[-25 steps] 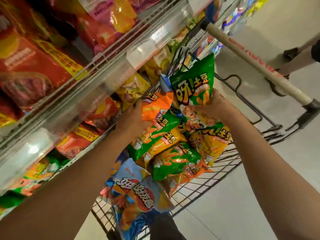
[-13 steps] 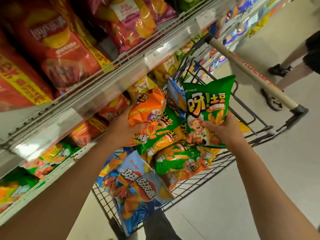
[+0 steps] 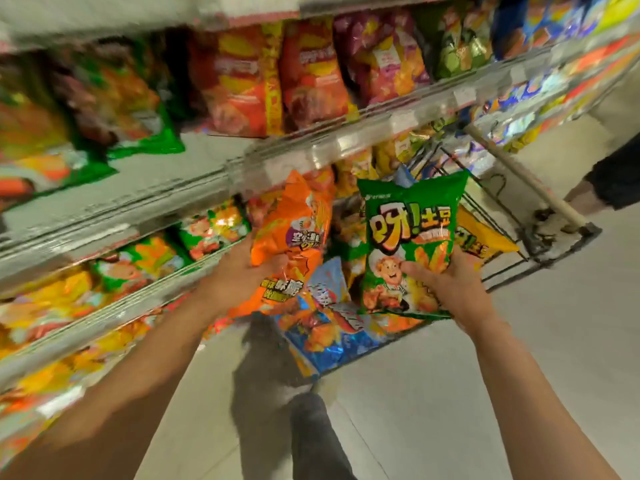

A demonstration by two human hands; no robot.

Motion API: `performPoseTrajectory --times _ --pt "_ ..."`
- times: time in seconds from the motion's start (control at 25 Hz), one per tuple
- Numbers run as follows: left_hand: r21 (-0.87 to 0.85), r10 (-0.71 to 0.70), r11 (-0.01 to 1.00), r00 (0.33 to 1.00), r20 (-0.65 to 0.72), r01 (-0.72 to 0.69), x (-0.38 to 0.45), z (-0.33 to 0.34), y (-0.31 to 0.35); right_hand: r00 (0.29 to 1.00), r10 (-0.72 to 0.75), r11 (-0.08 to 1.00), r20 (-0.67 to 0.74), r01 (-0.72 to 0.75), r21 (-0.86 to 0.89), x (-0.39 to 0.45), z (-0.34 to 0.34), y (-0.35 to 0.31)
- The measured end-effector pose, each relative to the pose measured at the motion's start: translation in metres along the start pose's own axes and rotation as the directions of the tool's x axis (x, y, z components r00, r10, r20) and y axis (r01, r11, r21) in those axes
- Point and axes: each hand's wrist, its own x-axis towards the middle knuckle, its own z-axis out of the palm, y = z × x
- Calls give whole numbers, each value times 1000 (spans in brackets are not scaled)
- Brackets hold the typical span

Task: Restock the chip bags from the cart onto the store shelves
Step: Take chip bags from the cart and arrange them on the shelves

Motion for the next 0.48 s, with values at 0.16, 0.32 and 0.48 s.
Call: performPoseTrajectory --times 0.16,0.32,0.48 --pt "44 -63 997 996 -65 66 -97 -58 -28 988 -19 998 154 10 54 -47 64 -31" --pt "99 -96 989 987 -127 108 -162 -109 -46 952 -50 998 302 35 56 -56 129 -70" --pt "-10 -140 990 963 -229 141 -190 -142 -47 879 -125 992 460 121 40 -44 187 -114"
